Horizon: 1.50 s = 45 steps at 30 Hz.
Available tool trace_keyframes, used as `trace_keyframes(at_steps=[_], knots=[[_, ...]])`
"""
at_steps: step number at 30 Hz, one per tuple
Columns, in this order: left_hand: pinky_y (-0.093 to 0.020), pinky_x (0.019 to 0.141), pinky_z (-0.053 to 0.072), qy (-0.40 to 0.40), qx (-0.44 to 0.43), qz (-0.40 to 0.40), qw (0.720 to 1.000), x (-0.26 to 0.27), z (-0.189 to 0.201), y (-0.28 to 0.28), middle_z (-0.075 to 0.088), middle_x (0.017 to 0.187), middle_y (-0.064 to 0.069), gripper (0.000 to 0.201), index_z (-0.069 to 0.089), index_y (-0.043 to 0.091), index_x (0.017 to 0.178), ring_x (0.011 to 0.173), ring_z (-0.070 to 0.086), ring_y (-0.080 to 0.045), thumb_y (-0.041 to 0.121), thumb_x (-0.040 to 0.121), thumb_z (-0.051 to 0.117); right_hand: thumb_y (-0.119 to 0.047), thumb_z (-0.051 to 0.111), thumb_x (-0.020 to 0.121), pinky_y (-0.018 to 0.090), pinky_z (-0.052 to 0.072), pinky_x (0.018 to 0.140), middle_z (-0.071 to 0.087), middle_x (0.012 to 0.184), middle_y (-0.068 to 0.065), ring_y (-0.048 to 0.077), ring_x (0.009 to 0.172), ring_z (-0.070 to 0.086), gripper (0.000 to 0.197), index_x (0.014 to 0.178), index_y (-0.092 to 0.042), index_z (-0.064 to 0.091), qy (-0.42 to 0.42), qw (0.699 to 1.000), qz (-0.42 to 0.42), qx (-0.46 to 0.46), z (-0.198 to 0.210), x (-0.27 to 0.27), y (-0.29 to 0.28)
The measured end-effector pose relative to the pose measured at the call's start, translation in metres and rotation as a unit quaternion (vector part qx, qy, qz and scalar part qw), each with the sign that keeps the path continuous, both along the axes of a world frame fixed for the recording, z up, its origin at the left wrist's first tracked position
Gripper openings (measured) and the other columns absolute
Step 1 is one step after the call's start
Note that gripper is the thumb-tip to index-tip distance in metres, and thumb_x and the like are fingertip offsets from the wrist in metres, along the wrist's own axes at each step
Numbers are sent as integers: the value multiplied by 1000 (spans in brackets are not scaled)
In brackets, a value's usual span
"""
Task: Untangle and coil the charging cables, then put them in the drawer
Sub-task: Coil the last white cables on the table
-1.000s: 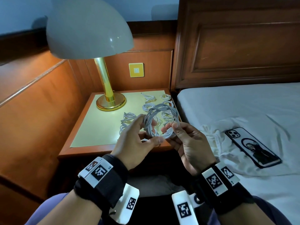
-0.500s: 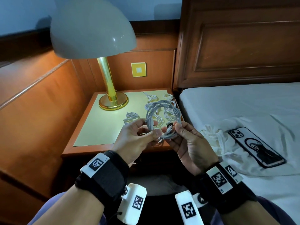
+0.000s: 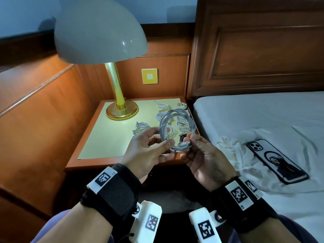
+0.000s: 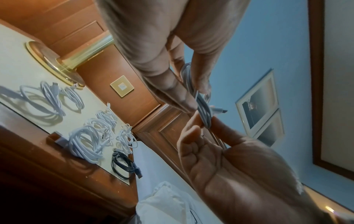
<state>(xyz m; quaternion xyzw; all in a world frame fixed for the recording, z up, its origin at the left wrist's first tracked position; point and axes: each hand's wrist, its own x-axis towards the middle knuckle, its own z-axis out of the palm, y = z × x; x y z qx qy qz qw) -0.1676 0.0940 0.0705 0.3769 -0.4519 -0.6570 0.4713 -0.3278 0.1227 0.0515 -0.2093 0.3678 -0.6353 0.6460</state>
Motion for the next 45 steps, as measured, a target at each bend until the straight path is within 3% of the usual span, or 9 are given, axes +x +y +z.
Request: trace_keyframes(at_steps=[8, 12, 18, 21, 25, 32, 35, 40, 45], knots=[[-35, 74, 61, -54, -95, -28, 994, -4, -5, 0, 59, 103, -23, 51, 66, 8, 124, 80, 70, -18, 4, 74, 77, -5, 57, 96, 21, 41, 42, 64, 73, 5, 13, 57, 55, 12, 104, -9, 64, 42, 997, 21, 65, 5, -11, -1], [-38, 76, 62, -86, -118, -31, 989, -4, -3, -2, 57, 109, -30, 64, 60, 1, 133, 79, 70, -19, 9, 72, 79, 3, 63, 90, 21, 40, 38, 65, 79, 9, 15, 55, 56, 19, 85, -14, 57, 99, 993, -42, 49, 2, -13, 1], [-34, 71, 63, -66, -95, 25, 993, -6, -4, -3, 57, 75, -7, 36, 75, 16, 104, 68, 67, -20, -2, 72, 80, 2, 66, 92, 30, 58, 63, 71, 80, 10, 21, 68, 68, 14, 83, -8, 71, 231, 965, -118, -37, -2, -7, 2], [-27, 66, 61, -60, -78, 33, 995, -3, -5, -5, 66, 80, -11, 37, 74, 7, 98, 71, 70, -22, 11, 62, 82, -1, 68, 92, 34, 61, 72, 73, 82, 1, 23, 73, 72, 16, 89, -16, 74, 355, 921, -132, -89, -5, -9, 3], [-29, 66, 62, -76, -70, 37, 994, -1, -8, -7, 71, 78, -9, 40, 72, 1, 94, 68, 68, -23, 17, 59, 84, -1, 68, 90, 18, 54, 78, 72, 94, -3, 9, 86, 70, 30, 95, -30, 74, 512, 835, -133, -153, -7, -13, 5], [-39, 73, 63, -107, -99, 39, 989, 4, -7, -7, 71, 82, -21, 36, 72, 0, 91, 74, 71, -31, 18, 61, 83, -14, 72, 80, 14, 49, 66, 63, 85, -3, 9, 74, 63, 15, 81, -22, 60, 575, 792, -95, -180, -6, -11, 5], [-36, 73, 63, -146, -125, 28, 981, 8, -6, -11, 72, 79, -11, 28, 72, 7, 90, 75, 71, -28, 18, 66, 82, -21, 84, 78, 13, 51, 66, 63, 88, -7, 7, 77, 65, 26, 88, -22, 60, 589, 778, -98, -195, -7, -10, 6], [-46, 85, 60, -234, -178, 20, 956, 13, -6, -15, 72, 81, 4, 23, 74, 23, 96, 82, 71, -22, 10, 79, 81, -29, 84, 79, 15, 52, 79, 57, 98, -14, 0, 86, 62, 45, 120, -35, 67, 636, 743, -74, -191, -7, -13, 5], [-37, 74, 62, -283, -210, 4, 936, 12, -10, -16, 71, 81, -1, 27, 76, 27, 101, 70, 67, -12, 16, 79, 84, -41, 80, 79, 24, 47, 87, 46, 91, -13, 5, 89, 54, 22, 101, -39, 76, 707, 694, -28, -130, -10, -12, 4]])
